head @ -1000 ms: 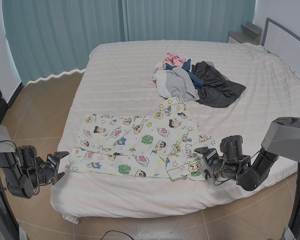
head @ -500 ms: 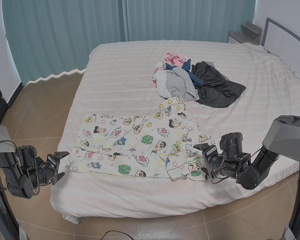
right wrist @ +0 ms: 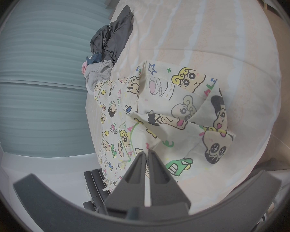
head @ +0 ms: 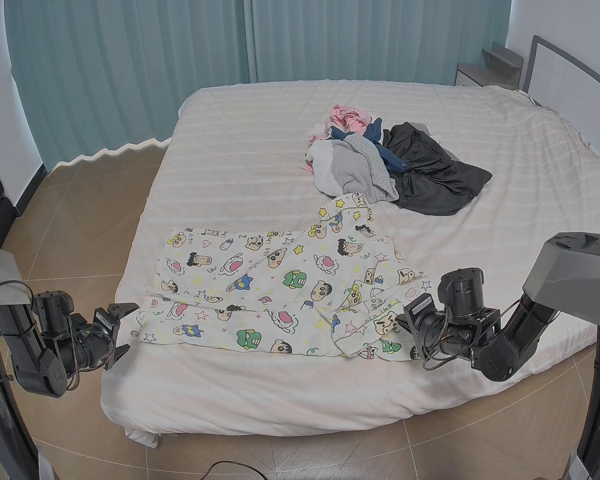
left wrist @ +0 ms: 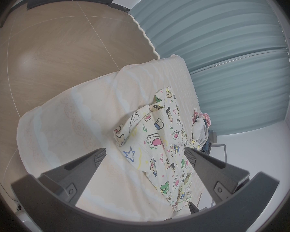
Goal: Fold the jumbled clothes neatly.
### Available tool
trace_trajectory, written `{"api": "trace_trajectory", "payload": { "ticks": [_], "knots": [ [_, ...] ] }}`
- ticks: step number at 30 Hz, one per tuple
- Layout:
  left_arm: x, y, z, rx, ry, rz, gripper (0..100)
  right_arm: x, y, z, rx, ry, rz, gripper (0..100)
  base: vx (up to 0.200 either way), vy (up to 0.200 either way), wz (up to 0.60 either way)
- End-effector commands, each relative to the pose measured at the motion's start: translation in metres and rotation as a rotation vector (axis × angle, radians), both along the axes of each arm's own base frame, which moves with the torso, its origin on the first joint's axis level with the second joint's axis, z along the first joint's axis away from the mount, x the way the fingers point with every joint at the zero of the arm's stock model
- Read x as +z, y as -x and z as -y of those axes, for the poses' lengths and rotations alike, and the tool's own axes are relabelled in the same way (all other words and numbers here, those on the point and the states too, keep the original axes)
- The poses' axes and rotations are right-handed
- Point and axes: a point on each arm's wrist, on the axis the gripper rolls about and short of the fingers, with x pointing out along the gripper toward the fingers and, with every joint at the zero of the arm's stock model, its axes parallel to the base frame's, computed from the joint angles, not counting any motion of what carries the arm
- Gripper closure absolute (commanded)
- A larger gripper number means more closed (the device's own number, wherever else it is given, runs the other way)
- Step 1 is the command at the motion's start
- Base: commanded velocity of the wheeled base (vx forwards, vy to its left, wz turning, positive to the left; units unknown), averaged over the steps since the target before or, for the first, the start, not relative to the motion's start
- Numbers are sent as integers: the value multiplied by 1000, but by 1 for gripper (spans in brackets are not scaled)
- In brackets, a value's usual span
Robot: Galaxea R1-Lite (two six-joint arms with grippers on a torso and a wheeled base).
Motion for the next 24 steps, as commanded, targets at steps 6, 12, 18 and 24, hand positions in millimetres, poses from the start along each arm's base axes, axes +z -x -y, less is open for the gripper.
{"api": "trace_trajectory", "payload": {
  "ticks": [6, 12, 18, 24],
  "knots": [
    [-1, 0, 0, 2, 1, -4, 0, 14, 20, -1, 69, 60, 29, 100, 0, 0, 0],
    [-2, 0, 0, 2, 1, -5, 0, 1, 38, -5, 156, 156, -4, 100, 0, 0, 0],
    [-2, 0, 0, 2, 1, -5, 0, -10, 42, -2, 178, 214, -30, 100, 0, 0, 0],
    [-1, 0, 0, 2, 1, -4, 0, -22, 42, 6, 135, 275, -58, 100, 0, 0, 0]
  ]
}}
